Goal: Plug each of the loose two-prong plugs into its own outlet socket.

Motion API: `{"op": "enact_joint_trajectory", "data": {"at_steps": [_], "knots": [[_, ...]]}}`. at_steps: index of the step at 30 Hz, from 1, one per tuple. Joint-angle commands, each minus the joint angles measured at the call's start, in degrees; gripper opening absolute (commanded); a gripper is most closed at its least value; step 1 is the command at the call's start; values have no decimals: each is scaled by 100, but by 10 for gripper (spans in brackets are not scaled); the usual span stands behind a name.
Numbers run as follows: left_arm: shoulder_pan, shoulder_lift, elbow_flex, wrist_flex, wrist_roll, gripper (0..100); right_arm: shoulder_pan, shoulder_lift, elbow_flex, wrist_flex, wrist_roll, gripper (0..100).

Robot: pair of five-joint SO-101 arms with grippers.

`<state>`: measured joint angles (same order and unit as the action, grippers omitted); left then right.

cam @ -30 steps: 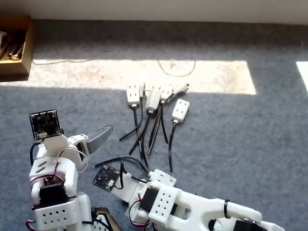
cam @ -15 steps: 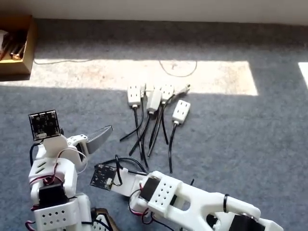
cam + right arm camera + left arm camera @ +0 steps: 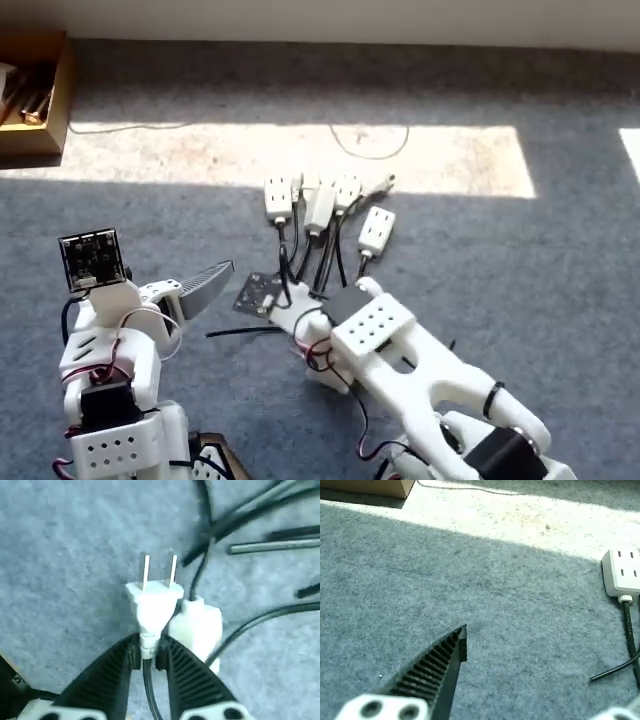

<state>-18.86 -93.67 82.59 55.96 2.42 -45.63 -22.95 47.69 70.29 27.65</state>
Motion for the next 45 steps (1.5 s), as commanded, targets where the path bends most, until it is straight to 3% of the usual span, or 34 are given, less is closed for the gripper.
{"op": "enact_joint_trajectory", "data": {"at_steps": [1,7,12,15,19,24,26,40,45], "knots": [[75,13,-92,-88,18,527,119,-523,-1191,901,105,5],[75,22,-470,220,18,527,-743,-919,-2167,1358,-545,5],[356,470,-1077,1011,-527,527,-391,-1270,-2088,453,-844,5],[699,1534,-1701,1275,-651,527,-207,-1613,-1349,-505,-949,5],[734,3055,-2571,1020,-642,525,-207,-2105,-145,-1543,-1037,5],[752,3679,-3538,862,-501,394,-163,-2185,725,-1991,-914,5],[769,3609,-3547,862,-484,354,-136,-2185,848,-2088,-914,5],[2053,3143,-2659,818,-510,352,-435,-2229,620,-1921,-1125,5],[2141,3143,-2053,352,-527,352,-435,-2229,-136,-1165,-1152,5]]}}
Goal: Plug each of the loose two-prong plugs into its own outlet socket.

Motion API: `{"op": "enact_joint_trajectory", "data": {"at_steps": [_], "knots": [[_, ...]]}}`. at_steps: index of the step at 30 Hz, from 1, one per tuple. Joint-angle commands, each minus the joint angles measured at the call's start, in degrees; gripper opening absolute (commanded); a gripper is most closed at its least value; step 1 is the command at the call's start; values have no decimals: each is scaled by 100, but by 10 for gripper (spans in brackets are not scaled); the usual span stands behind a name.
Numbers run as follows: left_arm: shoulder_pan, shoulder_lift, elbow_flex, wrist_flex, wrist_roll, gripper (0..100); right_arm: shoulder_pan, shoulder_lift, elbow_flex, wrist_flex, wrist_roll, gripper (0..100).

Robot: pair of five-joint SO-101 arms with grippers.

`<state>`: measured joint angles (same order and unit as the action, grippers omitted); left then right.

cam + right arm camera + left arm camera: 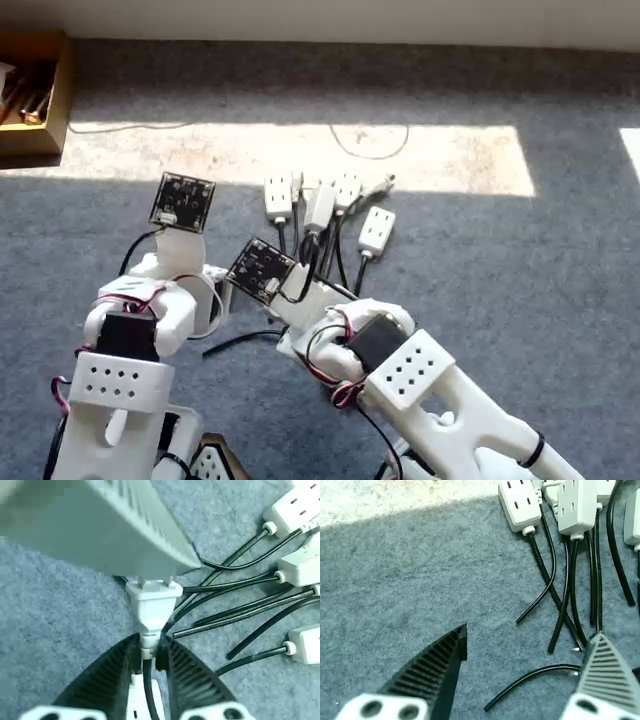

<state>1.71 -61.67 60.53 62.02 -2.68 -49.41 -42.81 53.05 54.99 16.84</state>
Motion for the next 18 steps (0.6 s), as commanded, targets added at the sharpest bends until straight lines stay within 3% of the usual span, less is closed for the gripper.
{"op": "enact_joint_trajectory", "data": {"at_steps": [1,9,18], "knots": [[92,-57,242,-273,-44,352,-48,-242,-857,505,-88,5],[75,-92,541,-316,-255,352,22,-189,-2000,1446,-193,5],[-4,-92,558,-396,-246,352,171,-189,-2141,1613,-185,5]]}}
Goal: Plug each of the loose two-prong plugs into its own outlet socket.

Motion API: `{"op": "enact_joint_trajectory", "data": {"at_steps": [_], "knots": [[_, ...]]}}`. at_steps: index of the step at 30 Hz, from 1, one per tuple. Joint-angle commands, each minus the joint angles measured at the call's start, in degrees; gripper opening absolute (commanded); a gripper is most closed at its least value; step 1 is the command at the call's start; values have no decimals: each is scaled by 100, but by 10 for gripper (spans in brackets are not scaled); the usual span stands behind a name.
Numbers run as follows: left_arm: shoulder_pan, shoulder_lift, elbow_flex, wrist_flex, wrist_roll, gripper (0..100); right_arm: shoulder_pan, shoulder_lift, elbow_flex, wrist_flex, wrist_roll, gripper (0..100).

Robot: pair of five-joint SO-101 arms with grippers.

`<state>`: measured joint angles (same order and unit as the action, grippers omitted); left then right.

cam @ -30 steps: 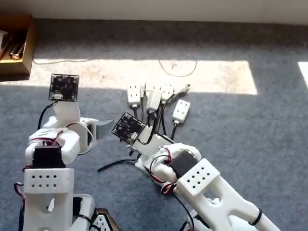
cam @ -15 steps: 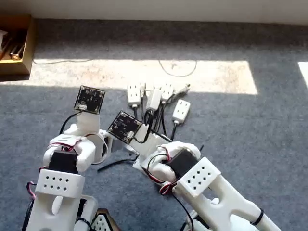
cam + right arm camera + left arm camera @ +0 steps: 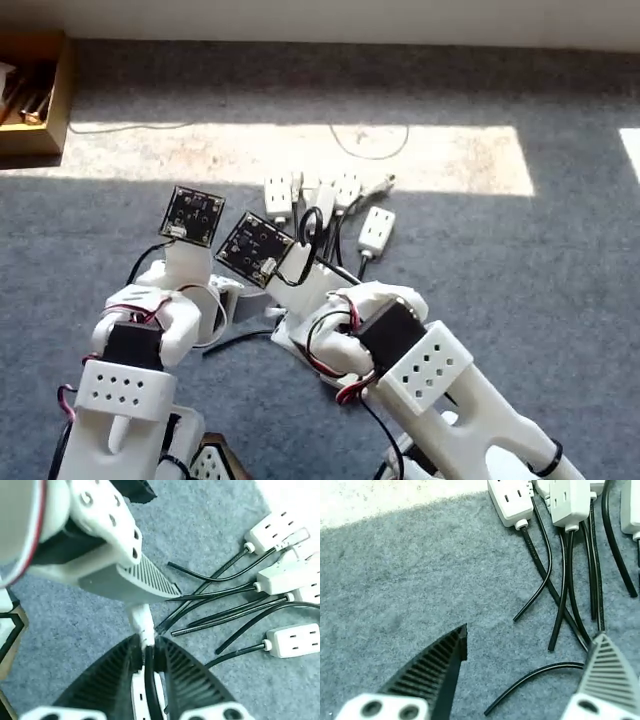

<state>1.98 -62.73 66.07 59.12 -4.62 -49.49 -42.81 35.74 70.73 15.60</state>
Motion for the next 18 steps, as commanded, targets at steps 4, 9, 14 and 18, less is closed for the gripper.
{"op": "enact_joint_trajectory", "data": {"at_steps": [4,9,14,18], "knots": [[-971,48,4,-607,18,352,620,-171,-391,409,299,5],[-1807,48,13,-765,624,352,875,84,-497,1156,308,5],[-2325,13,382,-932,897,352,892,1429,-1314,2070,-545,5],[-2774,13,971,-1662,879,352,708,2325,-2114,2756,-1134,5]]}}
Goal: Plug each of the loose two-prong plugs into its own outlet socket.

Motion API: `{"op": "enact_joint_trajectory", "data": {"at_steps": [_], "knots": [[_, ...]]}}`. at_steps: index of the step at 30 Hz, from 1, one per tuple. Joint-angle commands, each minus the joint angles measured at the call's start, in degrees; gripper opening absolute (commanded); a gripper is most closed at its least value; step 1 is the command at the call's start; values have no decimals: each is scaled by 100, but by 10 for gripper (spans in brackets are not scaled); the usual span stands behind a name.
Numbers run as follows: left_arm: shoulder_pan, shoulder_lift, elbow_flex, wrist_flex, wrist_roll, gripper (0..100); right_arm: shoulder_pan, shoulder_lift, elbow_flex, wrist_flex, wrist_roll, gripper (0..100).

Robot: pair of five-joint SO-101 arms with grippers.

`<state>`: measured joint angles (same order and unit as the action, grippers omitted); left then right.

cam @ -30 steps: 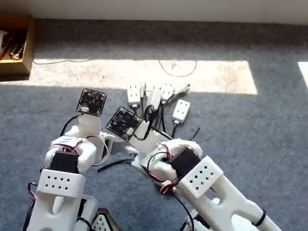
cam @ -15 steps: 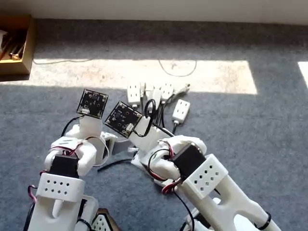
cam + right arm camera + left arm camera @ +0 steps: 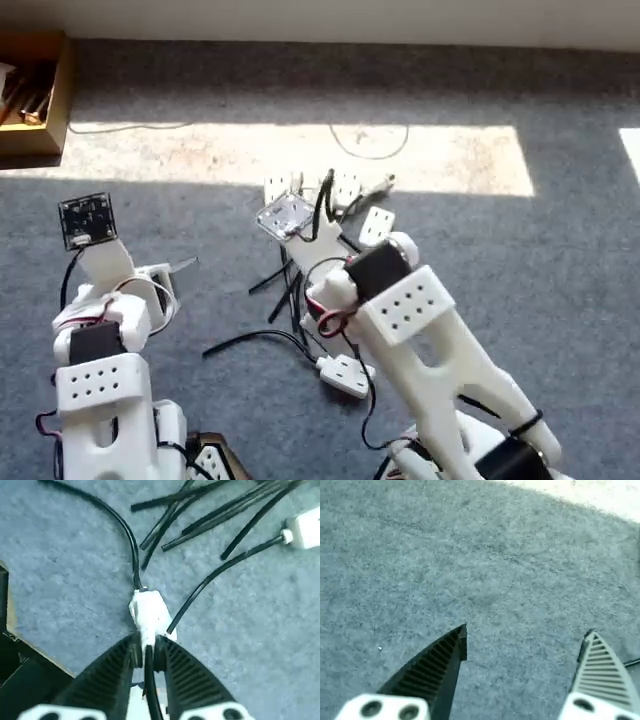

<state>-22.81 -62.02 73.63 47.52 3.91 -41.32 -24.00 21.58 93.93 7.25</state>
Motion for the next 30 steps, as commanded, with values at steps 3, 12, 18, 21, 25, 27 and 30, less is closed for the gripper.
{"op": "enact_joint_trajectory", "data": {"at_steps": [3,12,18,21,25,27,30], "knots": [[-611,-57,804,-1204,18,352,-215,699,-1024,629,-281,5],[-629,-66,1358,-1969,-44,348,-602,813,-549,690,-2154,9],[-593,-66,1376,-1969,-281,348,-760,769,-198,611,-3903,6],[-593,-66,1385,-1969,-290,348,-1015,769,-127,611,-3886,5],[-585,-66,1393,-1969,-290,348,-1244,769,374,576,-3886,5],[-585,-66,1393,-1969,-290,348,-1218,813,567,567,-3895,5],[-585,-66,1393,-1969,-299,348,-1007,804,611,558,-4237,5]]}}
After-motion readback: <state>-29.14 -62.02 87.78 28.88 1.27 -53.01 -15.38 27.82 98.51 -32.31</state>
